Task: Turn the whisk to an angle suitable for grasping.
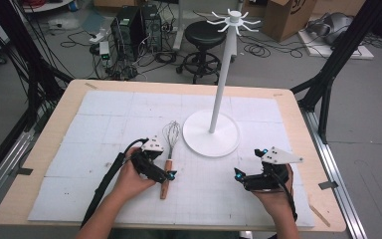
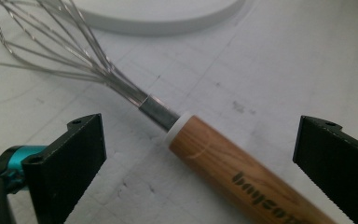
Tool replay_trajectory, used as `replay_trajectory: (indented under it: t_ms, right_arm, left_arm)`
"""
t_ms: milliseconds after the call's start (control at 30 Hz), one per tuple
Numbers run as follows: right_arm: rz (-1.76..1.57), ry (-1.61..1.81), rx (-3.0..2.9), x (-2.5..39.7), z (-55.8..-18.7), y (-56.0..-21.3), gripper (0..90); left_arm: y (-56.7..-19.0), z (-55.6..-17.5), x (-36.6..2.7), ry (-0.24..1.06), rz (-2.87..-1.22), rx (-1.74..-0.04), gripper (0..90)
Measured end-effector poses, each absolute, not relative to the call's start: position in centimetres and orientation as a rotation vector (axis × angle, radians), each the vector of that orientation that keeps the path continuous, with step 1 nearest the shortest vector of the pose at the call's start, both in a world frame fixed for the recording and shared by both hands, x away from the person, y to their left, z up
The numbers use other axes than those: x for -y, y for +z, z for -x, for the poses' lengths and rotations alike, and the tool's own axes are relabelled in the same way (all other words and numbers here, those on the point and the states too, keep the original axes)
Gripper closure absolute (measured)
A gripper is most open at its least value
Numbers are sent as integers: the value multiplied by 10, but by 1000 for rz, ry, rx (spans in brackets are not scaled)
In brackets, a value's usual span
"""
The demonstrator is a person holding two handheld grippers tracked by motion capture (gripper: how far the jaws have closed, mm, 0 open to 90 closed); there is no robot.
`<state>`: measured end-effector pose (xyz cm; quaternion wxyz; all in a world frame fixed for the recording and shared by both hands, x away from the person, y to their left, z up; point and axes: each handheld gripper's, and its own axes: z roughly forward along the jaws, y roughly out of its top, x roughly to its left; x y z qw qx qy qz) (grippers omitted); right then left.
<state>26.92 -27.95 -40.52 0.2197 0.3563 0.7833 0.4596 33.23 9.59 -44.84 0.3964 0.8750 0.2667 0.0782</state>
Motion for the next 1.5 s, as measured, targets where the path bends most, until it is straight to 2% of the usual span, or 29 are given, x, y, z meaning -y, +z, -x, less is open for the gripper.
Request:
replay_trajectory:
  t_ms: [100,167,300,367,667,1000,1500]
  right_arm:
    - [-991,1268,-2166,281,-269,-405,19]
    - [-999,1272,-2163,281,-269,-406,19]
    - [-996,1254,-2179,279,-271,-408,19]
    - [-995,1251,-2181,278,-271,-408,19]
    - [-1003,1249,-2181,280,-269,-408,19]
    - [-994,1238,-2197,278,-270,-409,19]
    - [-987,1215,-2218,274,-270,-412,20]
  left_arm:
    - [-450,-329,-94,194,-2225,-666,114]
    - [-447,-327,-93,176,-2227,-637,248]
    - [-446,-325,-92,208,-2241,-658,330]
    - [-445,-324,-93,250,-2254,-654,409]
    - [-441,-324,-101,236,-2281,-659,462]
    - [-437,-326,-129,197,-2301,-691,570]
    - [-431,-329,-171,125,-2324,-749,677]
